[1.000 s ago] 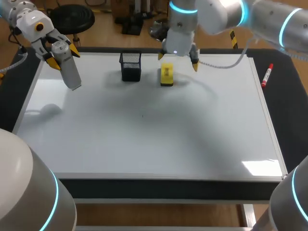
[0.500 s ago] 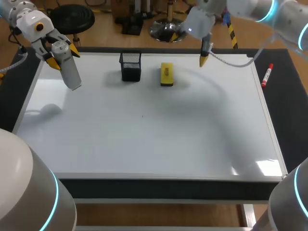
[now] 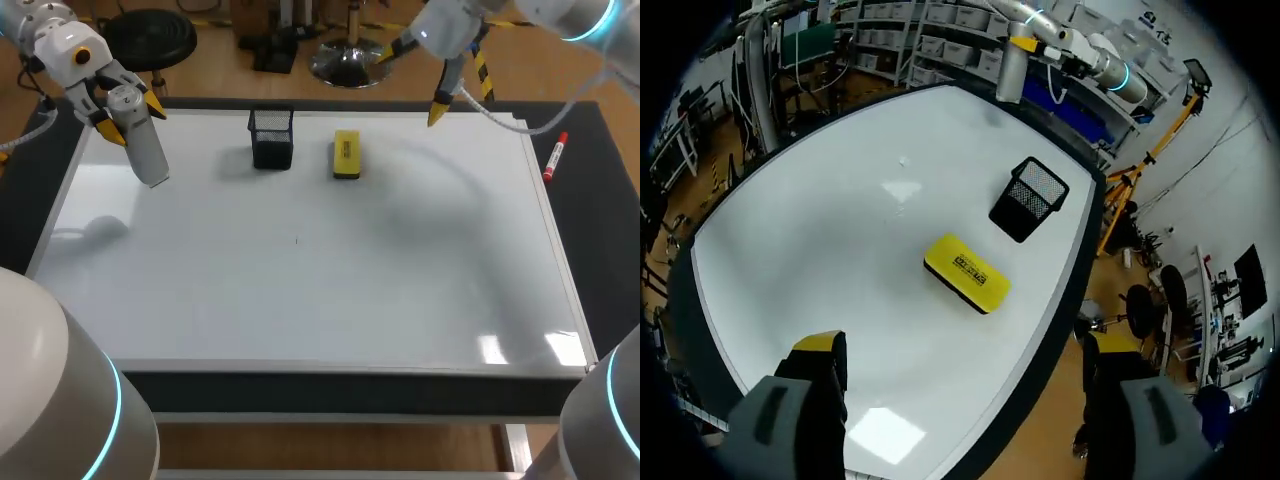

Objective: Pick up the inspection probe, press it on each red-marked spot on the whiteboard one by one, put down the probe, pick up the eraser, and wipe off all the red marks.

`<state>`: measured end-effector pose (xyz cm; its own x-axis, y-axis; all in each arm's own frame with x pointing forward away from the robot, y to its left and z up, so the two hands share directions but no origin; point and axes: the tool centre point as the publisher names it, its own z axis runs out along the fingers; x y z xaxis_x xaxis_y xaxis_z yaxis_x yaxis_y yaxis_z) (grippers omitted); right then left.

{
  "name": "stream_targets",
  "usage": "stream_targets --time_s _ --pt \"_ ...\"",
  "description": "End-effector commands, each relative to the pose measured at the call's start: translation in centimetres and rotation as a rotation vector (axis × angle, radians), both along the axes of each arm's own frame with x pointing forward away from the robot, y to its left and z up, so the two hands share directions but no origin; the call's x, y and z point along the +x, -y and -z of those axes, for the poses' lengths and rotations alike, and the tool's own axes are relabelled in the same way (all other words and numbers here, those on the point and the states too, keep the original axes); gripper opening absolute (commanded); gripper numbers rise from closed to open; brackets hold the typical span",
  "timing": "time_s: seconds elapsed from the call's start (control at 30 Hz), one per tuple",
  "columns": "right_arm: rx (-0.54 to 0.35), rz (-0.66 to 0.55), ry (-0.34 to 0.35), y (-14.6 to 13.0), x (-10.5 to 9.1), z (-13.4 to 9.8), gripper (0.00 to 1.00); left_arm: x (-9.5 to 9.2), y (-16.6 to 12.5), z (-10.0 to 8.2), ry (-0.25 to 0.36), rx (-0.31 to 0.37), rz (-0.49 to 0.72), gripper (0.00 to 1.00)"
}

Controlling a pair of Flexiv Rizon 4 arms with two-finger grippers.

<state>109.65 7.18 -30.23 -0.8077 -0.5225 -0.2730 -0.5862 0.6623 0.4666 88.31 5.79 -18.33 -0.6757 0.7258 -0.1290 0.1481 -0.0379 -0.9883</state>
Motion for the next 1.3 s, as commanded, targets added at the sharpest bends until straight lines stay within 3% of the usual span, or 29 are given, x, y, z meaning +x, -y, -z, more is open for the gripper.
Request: stream_targets --time_s 0.03,1.17,1.3 --pt "0.035 0.002 0.036 1.1 -1.5 -0.4 1.0 -0.1 0.0 -0.2 0.003 0.003 0.001 0.0" --pt "0.052 -0.011 0.048 1.2 -1.5 -0.3 1.0 -0.1 0.0 -0.2 0.003 0.003 0.001 0.0" --pt "0.052 -0.011 0.048 1.2 -1.5 -0.3 1.0 -1.2 0.7 -0.9 0.031 0.029 -0.118 0.0"
